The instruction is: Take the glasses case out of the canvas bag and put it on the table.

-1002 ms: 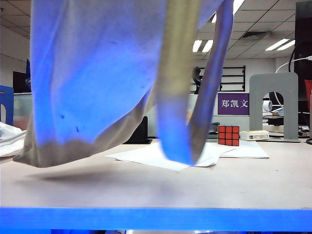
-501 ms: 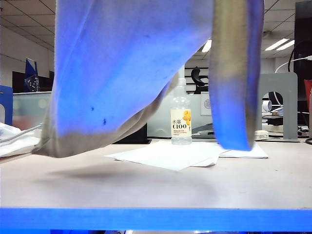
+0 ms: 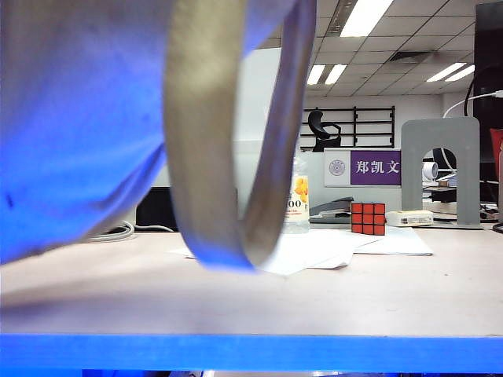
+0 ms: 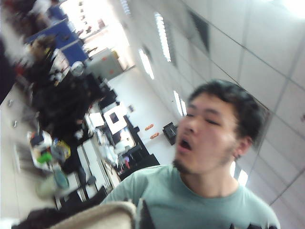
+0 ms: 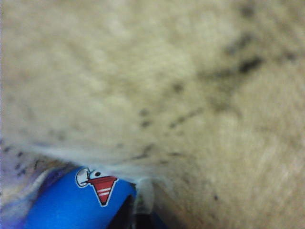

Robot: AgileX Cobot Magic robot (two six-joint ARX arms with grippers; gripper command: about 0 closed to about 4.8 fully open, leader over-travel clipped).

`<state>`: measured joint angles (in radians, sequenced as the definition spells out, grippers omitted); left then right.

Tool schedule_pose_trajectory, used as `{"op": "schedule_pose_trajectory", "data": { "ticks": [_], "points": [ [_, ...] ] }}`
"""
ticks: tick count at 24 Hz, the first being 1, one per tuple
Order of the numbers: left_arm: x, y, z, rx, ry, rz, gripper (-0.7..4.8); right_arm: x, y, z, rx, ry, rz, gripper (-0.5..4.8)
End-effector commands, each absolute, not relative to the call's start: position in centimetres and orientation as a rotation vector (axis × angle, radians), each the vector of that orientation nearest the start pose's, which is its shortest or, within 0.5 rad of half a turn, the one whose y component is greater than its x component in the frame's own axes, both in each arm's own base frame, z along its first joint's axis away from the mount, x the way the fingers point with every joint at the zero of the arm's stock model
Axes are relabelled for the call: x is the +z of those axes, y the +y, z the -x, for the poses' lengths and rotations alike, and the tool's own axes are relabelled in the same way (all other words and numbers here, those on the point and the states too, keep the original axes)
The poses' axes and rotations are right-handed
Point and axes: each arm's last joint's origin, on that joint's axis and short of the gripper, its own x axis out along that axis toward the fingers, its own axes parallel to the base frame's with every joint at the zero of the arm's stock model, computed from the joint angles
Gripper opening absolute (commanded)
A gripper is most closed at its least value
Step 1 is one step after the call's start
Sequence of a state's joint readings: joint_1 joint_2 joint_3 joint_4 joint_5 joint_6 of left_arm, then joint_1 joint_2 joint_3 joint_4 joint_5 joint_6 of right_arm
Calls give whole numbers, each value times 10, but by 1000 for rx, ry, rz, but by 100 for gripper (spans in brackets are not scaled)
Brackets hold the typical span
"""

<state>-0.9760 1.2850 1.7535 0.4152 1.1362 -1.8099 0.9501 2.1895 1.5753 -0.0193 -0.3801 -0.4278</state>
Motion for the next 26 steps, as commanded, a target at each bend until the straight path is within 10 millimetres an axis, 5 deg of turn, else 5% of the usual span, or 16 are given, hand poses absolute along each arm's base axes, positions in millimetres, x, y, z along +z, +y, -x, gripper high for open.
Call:
{"op": "schedule_pose_trajectory", "data": {
  "ticks": [1,6,7,10,13,17,19,20,21,22,26],
  "points": [
    [601,-147,-64,-2346,630,787,-5,192,368,-277,1271,660,496,-8],
    [586,-151,-86,-2189,616,642,-5,267,317,-274,1291,694,396,-8],
    [563,-159,-93,-2055,722,601,-5,288,308,-268,1304,654,366,-8],
    [511,-166,-99,-1834,971,458,-5,310,299,-260,1300,610,336,-9],
    [542,-171,-94,-1946,814,573,-5,292,304,-263,1332,606,465,-8],
    [593,-159,-70,-2181,595,890,-5,236,321,-285,1314,634,612,-8],
    [592,-159,-69,-2163,667,913,-5,225,328,-293,1321,582,615,-8],
    [592,-162,-65,-2186,703,904,-5,219,334,-293,1389,567,579,81],
    [592,-162,-63,-2195,706,900,-5,213,339,-288,1407,584,586,339],
    [593,-159,-62,-2198,700,900,-5,208,340,-286,1400,621,599,479],
    [593,-154,-58,-2220,715,863,-5,183,340,-282,1269,811,429,479]
  ]
}}
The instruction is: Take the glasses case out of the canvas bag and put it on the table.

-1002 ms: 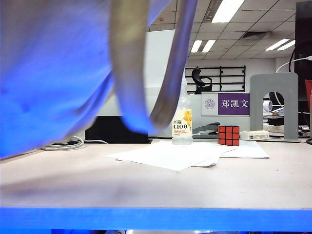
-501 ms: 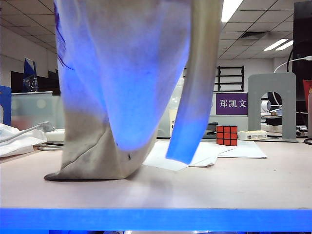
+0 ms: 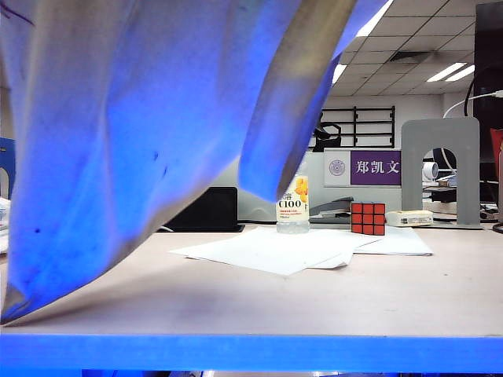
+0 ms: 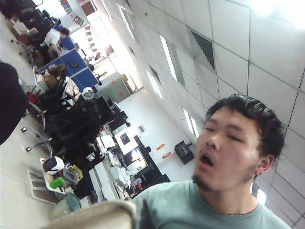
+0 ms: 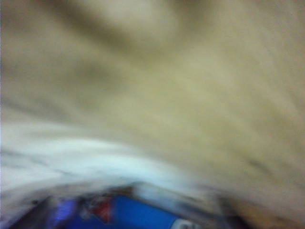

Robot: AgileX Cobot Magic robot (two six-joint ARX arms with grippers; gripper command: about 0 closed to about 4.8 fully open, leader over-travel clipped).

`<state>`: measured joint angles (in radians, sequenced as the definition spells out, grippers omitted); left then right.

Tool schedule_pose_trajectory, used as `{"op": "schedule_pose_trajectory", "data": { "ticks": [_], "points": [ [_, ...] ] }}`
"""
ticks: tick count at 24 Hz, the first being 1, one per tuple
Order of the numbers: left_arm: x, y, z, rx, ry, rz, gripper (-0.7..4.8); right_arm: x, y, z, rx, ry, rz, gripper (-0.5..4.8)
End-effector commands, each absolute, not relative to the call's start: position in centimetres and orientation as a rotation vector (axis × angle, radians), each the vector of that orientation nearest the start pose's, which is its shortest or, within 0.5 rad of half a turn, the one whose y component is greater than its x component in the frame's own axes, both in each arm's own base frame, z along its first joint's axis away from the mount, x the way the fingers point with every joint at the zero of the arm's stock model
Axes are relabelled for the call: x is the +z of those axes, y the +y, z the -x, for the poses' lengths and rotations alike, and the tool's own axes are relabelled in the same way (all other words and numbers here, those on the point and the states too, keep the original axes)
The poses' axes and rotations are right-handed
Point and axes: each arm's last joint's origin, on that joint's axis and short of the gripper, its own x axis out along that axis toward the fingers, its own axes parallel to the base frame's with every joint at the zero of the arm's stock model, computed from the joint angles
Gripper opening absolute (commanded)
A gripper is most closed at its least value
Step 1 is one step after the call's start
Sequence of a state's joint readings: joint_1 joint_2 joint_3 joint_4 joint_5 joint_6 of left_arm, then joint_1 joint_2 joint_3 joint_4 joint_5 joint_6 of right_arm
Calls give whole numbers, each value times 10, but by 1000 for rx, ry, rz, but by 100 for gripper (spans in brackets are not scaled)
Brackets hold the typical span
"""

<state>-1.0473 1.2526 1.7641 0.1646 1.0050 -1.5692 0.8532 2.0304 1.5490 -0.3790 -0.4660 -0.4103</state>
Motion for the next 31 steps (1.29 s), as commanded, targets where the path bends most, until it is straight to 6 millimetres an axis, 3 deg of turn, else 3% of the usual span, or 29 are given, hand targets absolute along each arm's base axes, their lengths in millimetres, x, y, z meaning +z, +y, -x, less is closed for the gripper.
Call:
{"op": "schedule_pose_trajectory", "data": {
  "ticks": [1,3,5,6,7,8,11,13,14,16,18,22,24,26,28,31],
  "points": [
    [593,-154,-58,-2219,719,862,-5,171,343,-277,1181,827,384,479],
    [593,-154,-58,-2218,719,862,-5,148,350,-273,1149,853,368,479],
    [594,-152,-57,-2221,711,862,-5,93,356,-261,1176,1025,447,479],
    [595,-149,-56,-2227,697,854,-5,84,353,-256,1170,1093,474,479],
    [595,-149,-55,-2232,682,843,-5,88,352,-253,1193,1107,490,479],
    [595,-149,-55,-2235,687,838,-5,100,350,-253,1242,1082,486,479],
    [594,-149,-55,-2241,694,824,-5,187,342,-249,1404,737,577,479],
    [594,-149,-55,-2239,707,830,-5,222,325,-252,1469,620,580,479],
    [594,-149,-55,-2245,708,816,-5,239,304,-261,1457,606,577,479],
    [593,-148,-54,-2268,719,774,-5,249,277,-278,1379,663,514,479],
    [595,-139,-48,-2294,717,736,-5,258,266,-281,1347,684,467,479],
    [598,-107,-31,-2259,739,762,-5,256,251,-273,1234,778,702,479],
    [603,-82,-17,-2262,616,791,-5,285,241,-262,1229,692,691,479],
    [604,-66,-9,-2247,544,807,-5,326,229,-245,1233,521,659,479],
    [588,-62,-7,-2146,602,732,-5,364,214,-223,1221,363,635,479],
    [569,-63,-8,-2029,615,640,-5,405,209,-186,1149,135,654,479]
  ]
}}
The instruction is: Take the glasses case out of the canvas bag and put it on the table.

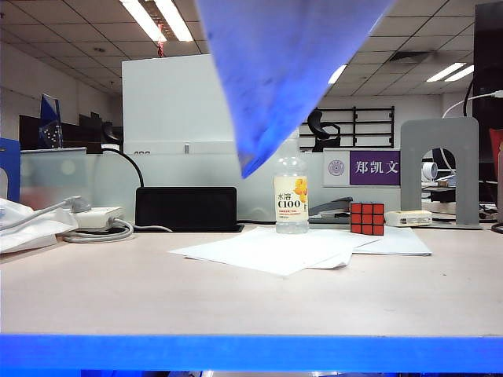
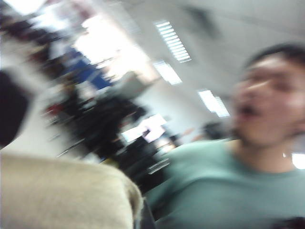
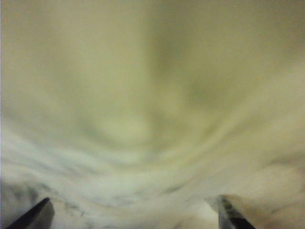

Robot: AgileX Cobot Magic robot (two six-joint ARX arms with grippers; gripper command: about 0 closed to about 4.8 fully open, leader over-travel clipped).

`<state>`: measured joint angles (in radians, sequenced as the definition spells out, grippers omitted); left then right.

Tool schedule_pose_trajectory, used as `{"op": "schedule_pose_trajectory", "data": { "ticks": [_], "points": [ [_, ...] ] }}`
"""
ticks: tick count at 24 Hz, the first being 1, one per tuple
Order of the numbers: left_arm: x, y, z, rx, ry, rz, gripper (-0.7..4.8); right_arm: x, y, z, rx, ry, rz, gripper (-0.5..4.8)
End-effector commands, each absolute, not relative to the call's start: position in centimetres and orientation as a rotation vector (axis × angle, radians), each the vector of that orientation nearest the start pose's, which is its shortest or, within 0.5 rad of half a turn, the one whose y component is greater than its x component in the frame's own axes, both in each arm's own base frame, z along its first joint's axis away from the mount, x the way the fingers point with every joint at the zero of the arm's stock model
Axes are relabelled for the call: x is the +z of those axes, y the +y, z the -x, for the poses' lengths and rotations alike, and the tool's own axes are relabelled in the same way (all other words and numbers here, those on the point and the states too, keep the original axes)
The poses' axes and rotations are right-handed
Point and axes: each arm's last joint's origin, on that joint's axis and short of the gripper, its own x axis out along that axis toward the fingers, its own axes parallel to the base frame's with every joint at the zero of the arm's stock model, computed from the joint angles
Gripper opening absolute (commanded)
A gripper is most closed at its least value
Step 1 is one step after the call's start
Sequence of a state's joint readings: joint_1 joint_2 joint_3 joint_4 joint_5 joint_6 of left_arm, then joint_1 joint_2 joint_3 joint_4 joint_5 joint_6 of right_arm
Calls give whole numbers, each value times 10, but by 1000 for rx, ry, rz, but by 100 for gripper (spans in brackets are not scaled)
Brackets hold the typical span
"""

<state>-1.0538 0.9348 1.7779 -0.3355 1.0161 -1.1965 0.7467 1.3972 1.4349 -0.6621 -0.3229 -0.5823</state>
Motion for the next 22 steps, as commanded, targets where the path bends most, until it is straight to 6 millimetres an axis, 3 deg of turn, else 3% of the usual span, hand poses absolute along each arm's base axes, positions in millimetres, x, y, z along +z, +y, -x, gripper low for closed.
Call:
{"op": "schedule_pose_trajectory", "data": {
  "ticks": [1,3,6,8,12,14,15,18,20,22],
  "points": [
    [571,-63,-8,-2025,586,650,-5,411,211,-175,1155,84,675,479],
    [578,-67,-10,-2052,555,683,-5,405,212,-169,1096,162,733,416],
    [583,-64,-9,-2080,556,726,-5,371,219,-177,1141,423,819,441],
    [584,-61,-7,-2082,550,737,-5,360,226,-179,1154,523,782,479],
    [584,-61,-7,-2074,543,735,-5,347,222,-180,1143,688,770,479],
    [584,-61,-7,-2076,532,731,-5,330,222,-191,1022,850,745,479],
    [584,-59,-6,-2080,510,721,-5,324,225,-196,856,913,691,479],
    [582,-60,-7,-2077,496,693,-5,327,230,-201,746,893,532,479],
    [578,-62,-8,-2056,494,654,-5,331,238,-204,819,847,411,479],
    [567,-69,-13,-1965,488,593,-5,320,268,-217,902,760,310,479]
  ]
}}
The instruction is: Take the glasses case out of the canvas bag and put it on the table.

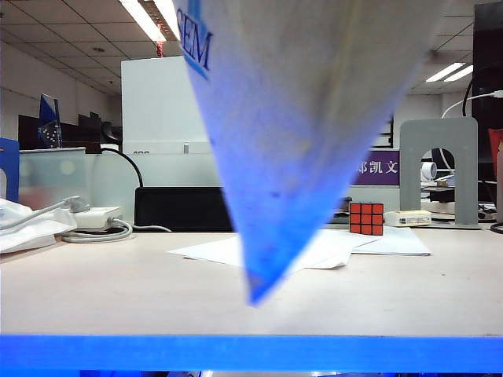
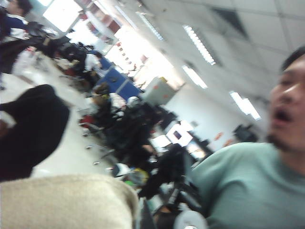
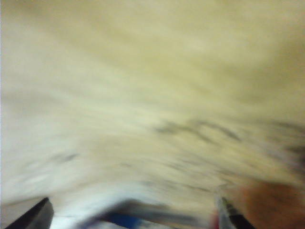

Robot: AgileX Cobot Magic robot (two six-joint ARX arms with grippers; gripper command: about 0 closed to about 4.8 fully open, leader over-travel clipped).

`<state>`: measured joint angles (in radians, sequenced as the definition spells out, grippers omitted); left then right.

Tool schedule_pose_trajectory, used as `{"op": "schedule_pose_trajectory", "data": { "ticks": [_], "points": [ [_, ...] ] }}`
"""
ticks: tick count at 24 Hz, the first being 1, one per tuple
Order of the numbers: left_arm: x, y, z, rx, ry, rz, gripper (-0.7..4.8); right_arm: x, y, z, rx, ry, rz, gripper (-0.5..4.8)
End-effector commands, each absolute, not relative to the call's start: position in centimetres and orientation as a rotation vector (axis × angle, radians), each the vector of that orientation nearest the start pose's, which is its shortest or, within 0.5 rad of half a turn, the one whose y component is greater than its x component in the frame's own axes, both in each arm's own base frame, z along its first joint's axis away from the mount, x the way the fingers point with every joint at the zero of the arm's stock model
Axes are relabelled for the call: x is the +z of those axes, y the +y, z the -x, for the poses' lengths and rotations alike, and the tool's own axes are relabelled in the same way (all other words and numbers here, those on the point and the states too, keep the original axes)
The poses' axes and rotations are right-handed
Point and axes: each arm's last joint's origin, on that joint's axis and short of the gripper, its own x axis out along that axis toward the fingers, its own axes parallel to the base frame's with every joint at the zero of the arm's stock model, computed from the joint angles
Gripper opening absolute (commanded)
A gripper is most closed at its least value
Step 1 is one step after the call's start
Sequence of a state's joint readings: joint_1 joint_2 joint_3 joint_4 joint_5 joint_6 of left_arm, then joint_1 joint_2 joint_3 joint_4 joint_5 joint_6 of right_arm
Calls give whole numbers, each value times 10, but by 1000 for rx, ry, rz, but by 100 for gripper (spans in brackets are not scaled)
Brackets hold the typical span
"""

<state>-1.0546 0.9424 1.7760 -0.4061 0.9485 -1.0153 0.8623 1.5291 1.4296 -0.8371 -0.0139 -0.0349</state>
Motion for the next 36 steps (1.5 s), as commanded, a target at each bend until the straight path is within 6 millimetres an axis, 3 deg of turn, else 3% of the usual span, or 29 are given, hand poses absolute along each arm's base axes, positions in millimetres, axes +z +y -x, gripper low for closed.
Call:
{"op": "schedule_pose_trajectory", "data": {
  "ticks": [1,3,6,9,12,16,22,24,28,31,36],
  "points": [
    [563,-72,-15,-1916,474,568,-5,308,278,-222,919,788,289,479],
    [557,-78,-19,-1888,494,529,-5,277,297,-224,894,893,299,479],
    [556,-85,-23,-1881,491,512,-5,261,311,-215,824,924,372,479],
    [556,-85,-26,-1861,458,493,-5,256,297,-225,677,977,379,479],
    [554,-85,-30,-1852,465,475,-5,248,284,-240,624,1035,271,479],
    [541,-87,-39,-1752,494,393,-5,211,275,-226,604,1166,239,479],
    [528,-104,-62,-1675,547,328,-5,209,273,-218,697,1259,248,479],
    [526,-105,-64,-1681,571,322,-5,211,272,-213,854,1211,434,479],
    [526,-104,-65,-1679,571,324,-5,211,265,-214,880,1230,502,479],
    [525,-104,-64,-1676,582,322,-5,225,256,-210,1061,1108,722,479],
    [524,-107,-67,-1707,603,323,-5,226,233,-230,1214,1047,792,479]
  ]
}}
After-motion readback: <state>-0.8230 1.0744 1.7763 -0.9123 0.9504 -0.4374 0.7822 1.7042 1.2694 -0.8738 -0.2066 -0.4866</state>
